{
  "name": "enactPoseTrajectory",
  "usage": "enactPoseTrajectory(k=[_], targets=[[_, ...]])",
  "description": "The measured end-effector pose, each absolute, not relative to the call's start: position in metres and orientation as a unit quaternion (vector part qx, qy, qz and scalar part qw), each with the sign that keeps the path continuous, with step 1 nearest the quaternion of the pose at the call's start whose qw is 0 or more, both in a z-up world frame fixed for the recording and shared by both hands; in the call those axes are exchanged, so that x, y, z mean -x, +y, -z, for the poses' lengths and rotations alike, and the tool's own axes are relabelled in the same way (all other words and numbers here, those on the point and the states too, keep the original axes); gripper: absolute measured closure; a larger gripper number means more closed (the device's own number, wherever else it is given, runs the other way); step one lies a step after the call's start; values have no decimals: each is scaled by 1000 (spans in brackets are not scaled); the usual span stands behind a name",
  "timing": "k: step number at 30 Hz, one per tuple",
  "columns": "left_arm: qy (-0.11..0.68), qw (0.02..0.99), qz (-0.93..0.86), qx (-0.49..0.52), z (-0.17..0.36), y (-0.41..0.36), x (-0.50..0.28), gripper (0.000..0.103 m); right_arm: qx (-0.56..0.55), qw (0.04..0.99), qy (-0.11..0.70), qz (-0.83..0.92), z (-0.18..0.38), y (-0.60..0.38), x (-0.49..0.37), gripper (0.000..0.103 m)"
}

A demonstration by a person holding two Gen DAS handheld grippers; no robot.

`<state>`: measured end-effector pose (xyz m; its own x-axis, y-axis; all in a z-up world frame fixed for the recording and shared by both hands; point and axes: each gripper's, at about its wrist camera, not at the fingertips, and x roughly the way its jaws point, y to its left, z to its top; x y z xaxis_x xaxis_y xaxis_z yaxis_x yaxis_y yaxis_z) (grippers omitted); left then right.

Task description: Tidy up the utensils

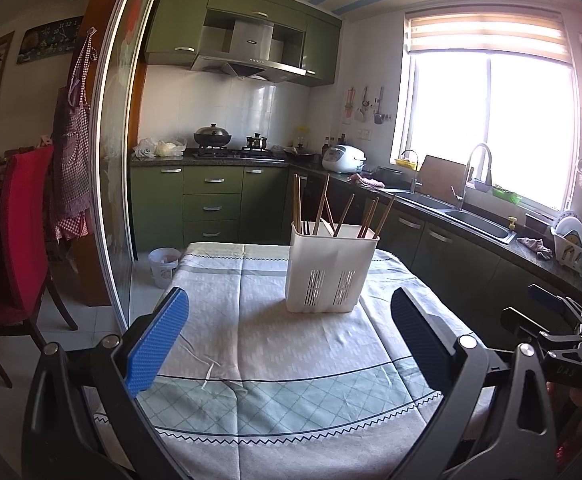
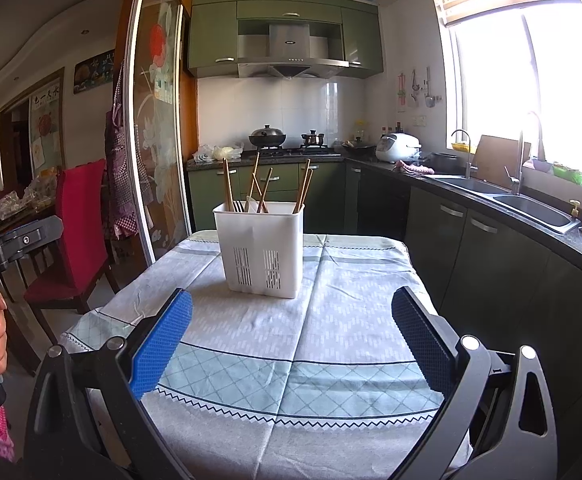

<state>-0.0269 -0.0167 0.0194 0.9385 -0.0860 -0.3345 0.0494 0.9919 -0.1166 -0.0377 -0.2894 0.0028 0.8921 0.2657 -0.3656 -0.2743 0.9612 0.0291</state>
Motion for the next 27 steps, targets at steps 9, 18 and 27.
enactPoseTrajectory(k=[9, 18, 27], targets=[[169, 984, 29, 41, -22, -19, 29, 7, 11, 972, 188, -140, -2, -289, 37, 5], [165, 984, 39, 48, -21, -21, 28, 7, 13, 971, 192, -140, 2, -288, 34, 5], [156, 987, 25, 34, -21, -23, 30, 7, 14, 970, 197, -139, 5, -289, 30, 5]])
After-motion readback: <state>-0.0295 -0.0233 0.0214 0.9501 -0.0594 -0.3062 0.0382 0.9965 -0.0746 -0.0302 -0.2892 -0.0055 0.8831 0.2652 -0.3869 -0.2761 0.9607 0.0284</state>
